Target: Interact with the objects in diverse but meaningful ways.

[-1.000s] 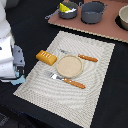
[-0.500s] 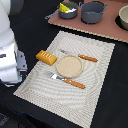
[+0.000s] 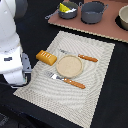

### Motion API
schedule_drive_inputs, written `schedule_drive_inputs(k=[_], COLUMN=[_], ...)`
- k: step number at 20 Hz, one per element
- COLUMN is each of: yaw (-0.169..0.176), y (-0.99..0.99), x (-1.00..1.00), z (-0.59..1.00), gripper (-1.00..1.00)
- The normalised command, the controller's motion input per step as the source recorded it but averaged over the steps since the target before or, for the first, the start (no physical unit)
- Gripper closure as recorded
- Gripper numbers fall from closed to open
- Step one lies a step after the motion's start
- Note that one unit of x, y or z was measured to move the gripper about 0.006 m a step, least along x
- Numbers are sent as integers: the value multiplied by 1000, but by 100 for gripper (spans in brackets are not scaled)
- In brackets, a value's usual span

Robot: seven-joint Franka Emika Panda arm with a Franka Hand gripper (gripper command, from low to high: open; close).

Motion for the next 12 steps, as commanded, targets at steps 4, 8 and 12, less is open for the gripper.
schedule_drive_inputs(k=[4, 8, 12], yaw=[0, -76, -73], y=[-122, -41, 77], x=[125, -56, 16], z=[133, 977, 1000], gripper=[100, 100, 100])
